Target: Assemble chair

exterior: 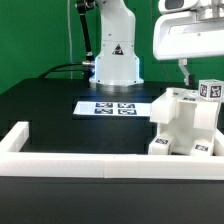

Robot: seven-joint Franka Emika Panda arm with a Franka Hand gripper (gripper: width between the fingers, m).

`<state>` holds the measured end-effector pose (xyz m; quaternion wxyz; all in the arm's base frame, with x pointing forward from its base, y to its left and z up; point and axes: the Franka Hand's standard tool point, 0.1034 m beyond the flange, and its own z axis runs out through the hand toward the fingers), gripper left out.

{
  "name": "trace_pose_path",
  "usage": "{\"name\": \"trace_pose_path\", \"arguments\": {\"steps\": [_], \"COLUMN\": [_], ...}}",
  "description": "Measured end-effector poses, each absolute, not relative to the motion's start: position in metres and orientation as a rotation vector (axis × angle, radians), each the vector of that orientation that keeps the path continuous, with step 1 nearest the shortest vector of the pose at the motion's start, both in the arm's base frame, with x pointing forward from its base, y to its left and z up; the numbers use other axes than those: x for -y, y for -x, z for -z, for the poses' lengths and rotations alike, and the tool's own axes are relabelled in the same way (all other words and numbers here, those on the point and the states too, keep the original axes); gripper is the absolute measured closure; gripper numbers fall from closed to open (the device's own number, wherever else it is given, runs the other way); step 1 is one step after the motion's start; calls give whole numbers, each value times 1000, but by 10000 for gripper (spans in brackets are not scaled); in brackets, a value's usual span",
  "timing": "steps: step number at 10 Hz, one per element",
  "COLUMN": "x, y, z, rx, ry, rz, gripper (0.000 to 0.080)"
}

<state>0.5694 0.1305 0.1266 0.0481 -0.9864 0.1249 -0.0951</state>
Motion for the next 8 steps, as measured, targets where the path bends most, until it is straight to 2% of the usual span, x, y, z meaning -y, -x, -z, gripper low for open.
{"name": "trace_pose_path", "arguments": {"steps": [3,5,6,7,8], "x": [-131,-131,-130,-130,-130], "y": [-569,-569,-569,-569,-569], "z": [-127,-126,-126,-126,-126], "rx": [-142,-144,-144,-144,-144], "ry": [3049,3049,3049,3049,3049], "rz": [303,303,303,303,303], "gripper": [151,175,353,353,515]}}
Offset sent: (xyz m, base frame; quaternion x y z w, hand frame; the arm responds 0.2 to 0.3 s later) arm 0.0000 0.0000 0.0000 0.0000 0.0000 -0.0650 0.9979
